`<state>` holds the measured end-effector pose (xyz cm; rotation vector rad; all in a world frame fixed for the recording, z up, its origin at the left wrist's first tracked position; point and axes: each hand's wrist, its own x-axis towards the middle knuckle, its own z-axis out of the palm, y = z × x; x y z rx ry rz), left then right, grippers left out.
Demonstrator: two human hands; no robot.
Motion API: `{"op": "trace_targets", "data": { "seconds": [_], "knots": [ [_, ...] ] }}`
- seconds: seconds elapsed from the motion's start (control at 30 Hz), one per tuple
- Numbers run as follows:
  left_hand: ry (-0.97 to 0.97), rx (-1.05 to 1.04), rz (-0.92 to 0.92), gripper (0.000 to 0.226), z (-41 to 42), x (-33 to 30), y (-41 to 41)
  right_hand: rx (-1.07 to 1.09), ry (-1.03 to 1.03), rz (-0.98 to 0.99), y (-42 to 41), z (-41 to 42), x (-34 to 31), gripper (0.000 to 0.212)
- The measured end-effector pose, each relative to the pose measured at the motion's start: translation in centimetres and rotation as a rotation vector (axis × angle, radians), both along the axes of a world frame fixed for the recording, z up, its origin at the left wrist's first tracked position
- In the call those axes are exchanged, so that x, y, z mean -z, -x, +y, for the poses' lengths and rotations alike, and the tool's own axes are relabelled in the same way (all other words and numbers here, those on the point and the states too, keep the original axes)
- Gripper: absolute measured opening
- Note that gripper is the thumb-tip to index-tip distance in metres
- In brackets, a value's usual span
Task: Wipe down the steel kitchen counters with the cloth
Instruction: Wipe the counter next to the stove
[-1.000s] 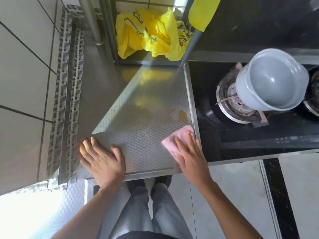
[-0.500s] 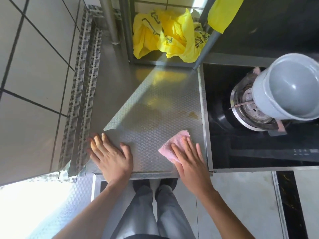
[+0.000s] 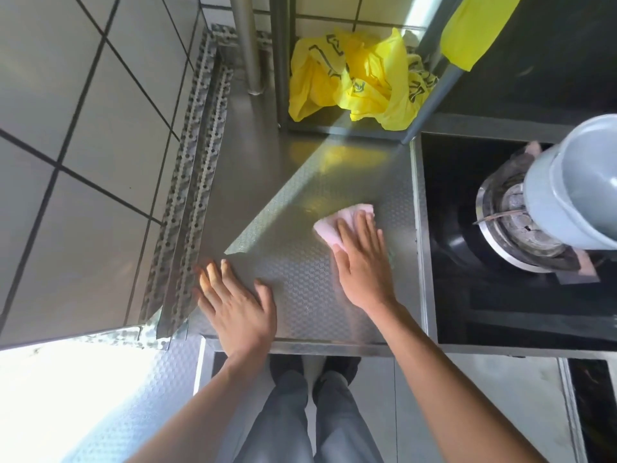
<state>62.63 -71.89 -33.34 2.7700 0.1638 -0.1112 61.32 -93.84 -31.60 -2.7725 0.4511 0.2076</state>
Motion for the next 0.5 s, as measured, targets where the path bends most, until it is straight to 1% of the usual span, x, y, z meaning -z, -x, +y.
{"op": "trace_targets", "data": {
  "seconds": [0.1, 0.17, 0.2, 0.27, 0.4, 0.47, 0.5],
  "knots": [
    [0.108, 0.009, 0.026, 0.072, 0.7, -0.6, 0.0, -0.206, 0.012, 0.022, 5.2, 1.0, -0.2, 0.058],
    [0.173, 0.119, 0.007, 0.066, 1.7, -1.0, -0.4, -0.3, 0.048, 0.069, 7.8, -0.5, -0.5, 0.058],
    [0.177, 0.183, -0.002, 0.062, 2.2, -1.2, -0.9, -0.305, 0.072, 0.096, 8.4, -1.7, -0.6, 0.058],
    [0.144, 0.243, 0.011, 0.06, 2.9, -1.4, -2.7, -0.206, 0.083, 0.127, 7.8, -4.2, -1.0, 0.059],
    [0.092, 0.226, 0.061, 0.067, 3.3, -1.7, -5.0, 0.133, 0.077, 0.159, 1.9, -5.5, -0.5, 0.058],
    [0.054, 0.261, 0.036, 0.063, 3.3, -1.2, -4.7, 0.189, 0.065, 0.151, -1.1, -3.9, -0.2, 0.058],
    [0.037, 0.267, 0.03, 0.062, 3.2, -1.0, -4.5, 0.174, 0.055, 0.123, -2.1, -2.8, -0.1, 0.058]
  ]
}}
